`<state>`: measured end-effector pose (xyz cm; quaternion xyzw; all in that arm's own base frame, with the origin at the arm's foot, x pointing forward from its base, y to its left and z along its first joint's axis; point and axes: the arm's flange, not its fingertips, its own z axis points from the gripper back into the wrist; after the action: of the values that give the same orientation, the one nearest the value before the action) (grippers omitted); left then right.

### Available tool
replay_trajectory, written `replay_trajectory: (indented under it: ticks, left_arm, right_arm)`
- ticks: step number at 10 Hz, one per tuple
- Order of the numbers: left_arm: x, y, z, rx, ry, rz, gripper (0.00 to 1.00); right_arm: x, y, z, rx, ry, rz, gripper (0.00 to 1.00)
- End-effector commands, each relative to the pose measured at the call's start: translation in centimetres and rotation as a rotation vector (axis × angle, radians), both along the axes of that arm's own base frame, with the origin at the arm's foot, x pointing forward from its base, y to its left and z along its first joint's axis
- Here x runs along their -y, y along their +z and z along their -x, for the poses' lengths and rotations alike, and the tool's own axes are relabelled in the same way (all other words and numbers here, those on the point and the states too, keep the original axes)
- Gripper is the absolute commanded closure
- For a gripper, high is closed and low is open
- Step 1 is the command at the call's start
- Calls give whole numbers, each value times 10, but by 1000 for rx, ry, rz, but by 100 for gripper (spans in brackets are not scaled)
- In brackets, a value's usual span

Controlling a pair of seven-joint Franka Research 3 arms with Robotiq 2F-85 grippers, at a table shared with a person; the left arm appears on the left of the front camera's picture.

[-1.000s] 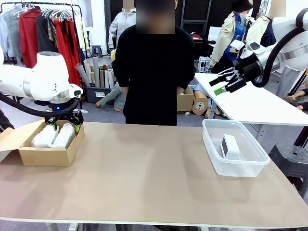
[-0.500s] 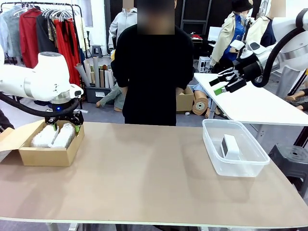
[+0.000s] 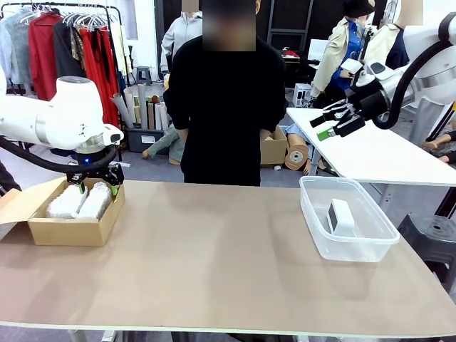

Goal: Separate and place wrapped and unwrapped clocks.
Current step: If the picked Digital clock is wrapped, place it in the Package Box ; if not, place it in the Organizing box.

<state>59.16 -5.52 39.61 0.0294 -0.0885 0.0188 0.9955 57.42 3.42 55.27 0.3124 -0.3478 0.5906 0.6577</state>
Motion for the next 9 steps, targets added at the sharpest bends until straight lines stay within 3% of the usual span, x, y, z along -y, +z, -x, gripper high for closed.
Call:
replay_trajectory:
  ticks: [1, 4, 6, 9]
  left_arm:
    - [-1, 1, 1, -2, -8, 12, 0]
    - [0, 0, 0, 0, 0, 0, 0]
    - [11, 16, 11, -150, -194, 116, 0]
    - [10, 53, 17, -214, -400, 295, 0]
  right_arm:
    - [0, 2, 0, 6, -2, 0, 0]
    - [0, 2, 0, 6, -2, 0, 0]
    - [0, 2, 0, 6, -2, 0, 0]
    - [0, 2, 0, 6, -2, 0, 0]
